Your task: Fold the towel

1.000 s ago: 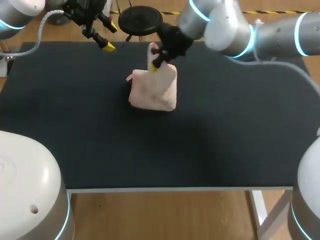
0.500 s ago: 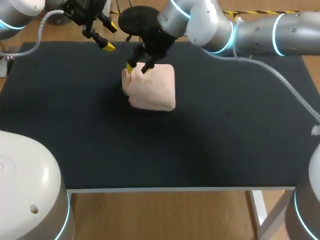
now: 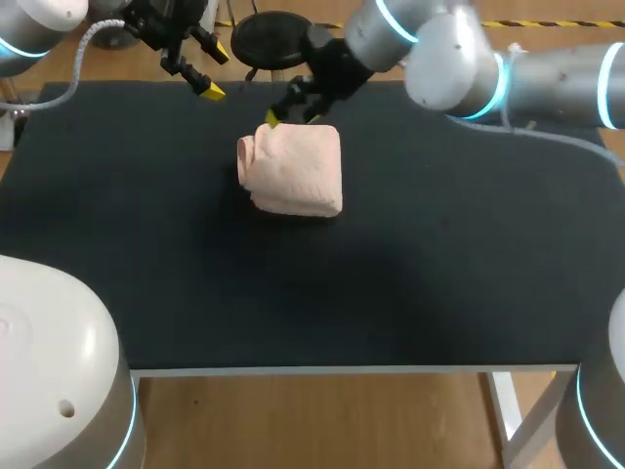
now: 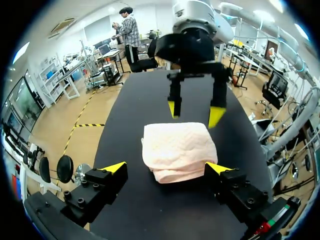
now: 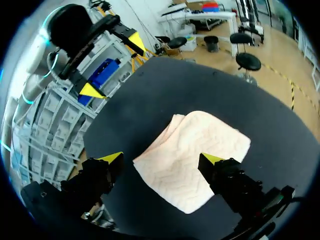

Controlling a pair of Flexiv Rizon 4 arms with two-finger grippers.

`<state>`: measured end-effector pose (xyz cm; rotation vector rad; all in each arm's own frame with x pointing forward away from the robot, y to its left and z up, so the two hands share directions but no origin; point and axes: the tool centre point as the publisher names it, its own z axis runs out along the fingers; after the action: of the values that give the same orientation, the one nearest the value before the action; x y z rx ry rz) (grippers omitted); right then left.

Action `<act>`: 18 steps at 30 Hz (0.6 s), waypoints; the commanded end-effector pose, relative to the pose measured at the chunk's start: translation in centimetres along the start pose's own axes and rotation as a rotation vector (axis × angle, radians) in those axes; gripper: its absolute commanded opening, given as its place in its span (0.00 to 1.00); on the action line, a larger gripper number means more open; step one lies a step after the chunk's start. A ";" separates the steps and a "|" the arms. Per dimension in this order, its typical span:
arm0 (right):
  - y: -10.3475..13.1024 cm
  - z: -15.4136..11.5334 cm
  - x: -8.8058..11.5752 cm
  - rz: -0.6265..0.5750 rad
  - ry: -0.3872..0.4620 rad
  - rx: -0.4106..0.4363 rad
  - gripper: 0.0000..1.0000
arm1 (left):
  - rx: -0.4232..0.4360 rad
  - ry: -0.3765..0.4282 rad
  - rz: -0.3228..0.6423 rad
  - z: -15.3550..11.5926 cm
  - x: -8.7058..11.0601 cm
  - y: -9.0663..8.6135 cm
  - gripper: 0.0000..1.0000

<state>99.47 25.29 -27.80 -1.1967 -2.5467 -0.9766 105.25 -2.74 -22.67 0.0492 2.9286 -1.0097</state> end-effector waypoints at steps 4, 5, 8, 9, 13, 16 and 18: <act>-3.2 -10.0 -3.3 -0.279 -0.089 -0.308 1.00 | 0.003 -0.001 0.002 0.1 0.0 0.1 1.00; -3.4 -10.8 -3.8 -0.288 -0.088 -0.316 1.00 | 0.003 -0.001 0.002 0.1 0.0 0.1 1.00; -4.2 -12.9 -5.1 -0.311 -0.072 -0.367 1.00 | 0.003 -0.001 0.002 0.1 0.0 0.1 1.00; -4.5 -13.6 -5.6 -0.318 -0.070 -0.381 1.00 | 0.003 -0.001 0.002 0.1 0.0 0.1 1.00; -5.2 -15.4 -7.2 -0.318 -0.058 -0.446 1.00 | 0.003 -0.001 0.002 0.1 0.0 0.1 1.00; -5.5 -16.3 -8.3 -0.272 -0.102 -0.462 1.00 | 0.003 -0.001 0.002 0.1 0.0 0.1 1.00; -5.5 -16.3 -8.3 -0.272 -0.102 -0.462 1.00 | 0.003 -0.001 0.002 0.1 0.0 0.1 1.00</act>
<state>100.98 9.36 -22.41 -1.0341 -2.7636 -1.4622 105.25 -2.72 -22.67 0.0487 2.9284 -1.0097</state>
